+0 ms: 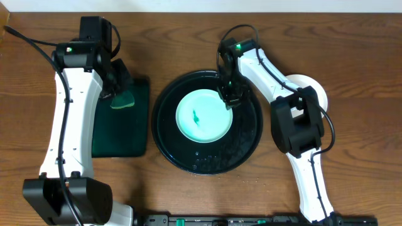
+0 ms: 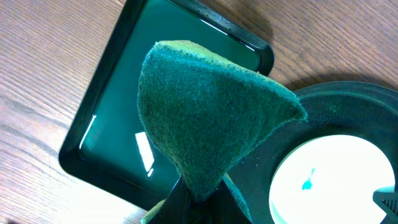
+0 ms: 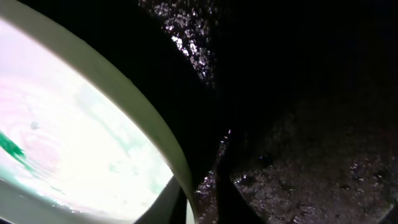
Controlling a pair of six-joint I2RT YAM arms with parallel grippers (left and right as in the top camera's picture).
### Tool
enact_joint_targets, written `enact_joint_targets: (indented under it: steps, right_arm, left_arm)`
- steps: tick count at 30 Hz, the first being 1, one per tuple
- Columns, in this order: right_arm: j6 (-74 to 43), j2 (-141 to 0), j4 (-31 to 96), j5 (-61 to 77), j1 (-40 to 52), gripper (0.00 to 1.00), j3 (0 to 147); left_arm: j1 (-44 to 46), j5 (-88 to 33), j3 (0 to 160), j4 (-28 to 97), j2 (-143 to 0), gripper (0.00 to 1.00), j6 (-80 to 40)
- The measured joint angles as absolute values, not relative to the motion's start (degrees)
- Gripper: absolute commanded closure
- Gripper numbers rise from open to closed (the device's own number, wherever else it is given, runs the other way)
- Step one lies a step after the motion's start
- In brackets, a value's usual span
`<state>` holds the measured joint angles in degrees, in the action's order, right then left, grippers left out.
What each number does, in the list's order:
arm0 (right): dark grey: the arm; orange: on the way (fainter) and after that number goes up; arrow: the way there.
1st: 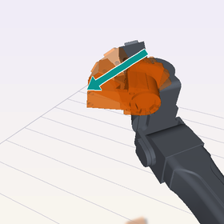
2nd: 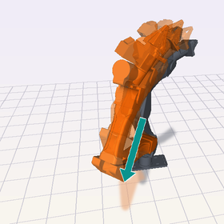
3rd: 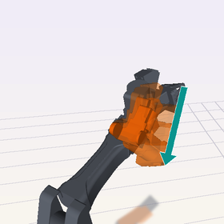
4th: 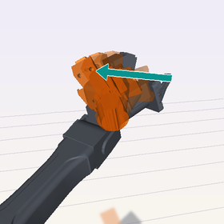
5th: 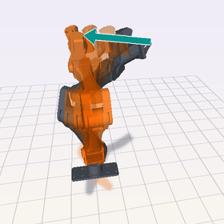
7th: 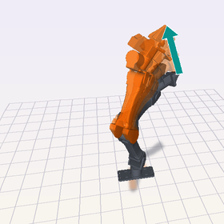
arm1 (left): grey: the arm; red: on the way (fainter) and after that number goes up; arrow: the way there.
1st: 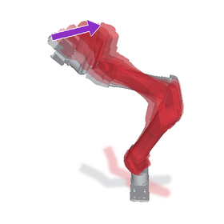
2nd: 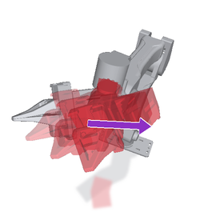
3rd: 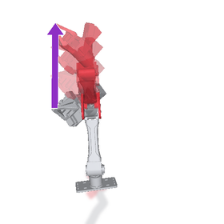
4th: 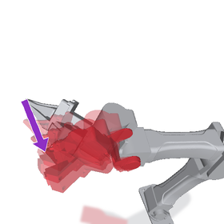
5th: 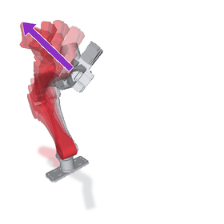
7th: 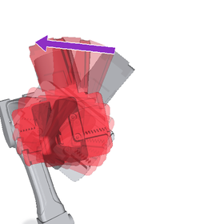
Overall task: Clean dirty plates on tray and stack at the side
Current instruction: 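Move the right gripper to the last plate's rim and grasp it, then scrub the last plate with the sponge in the left gripper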
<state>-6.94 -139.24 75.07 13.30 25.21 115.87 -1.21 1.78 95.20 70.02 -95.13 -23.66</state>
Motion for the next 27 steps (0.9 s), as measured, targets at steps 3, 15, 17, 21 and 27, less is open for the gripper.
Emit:
enact_joint_targets:
  steps: [3, 15, 17, 21, 27]
  right_arm:
    - [-7.29, -138.82, 74.52, 14.11, 25.26, 0.99, 115.28]
    - [-10.39, -135.24, 66.94, 14.92, 25.15, 0.99, 108.38]
    - [-10.5, -135.13, 66.81, 15.03, 25.15, 0.99, 108.25]
    - [-10.55, -135.13, 66.78, 15.18, 25.15, 0.99, 108.25]
    - [-10.55, -135.13, 66.35, 15.4, 25.15, 0.99, 108.2]
  left_arm:
    - [-1.02, 0.75, 94.78, 69.8, -95.13, 0.93, -23.66]
    - [12.38, -9.87, 74.65, 51.55, -95.66, 0.93, -26.87]
    - [15.07, -10.39, 72.93, 48.56, -96.64, 0.93, -28.45]
    - [19.42, -10.85, 72.71, 45.1, -101.38, 0.93, -31.2]
    - [20.27, -13.41, 72.79, 43.42, -110.19, 0.93, -32.77]
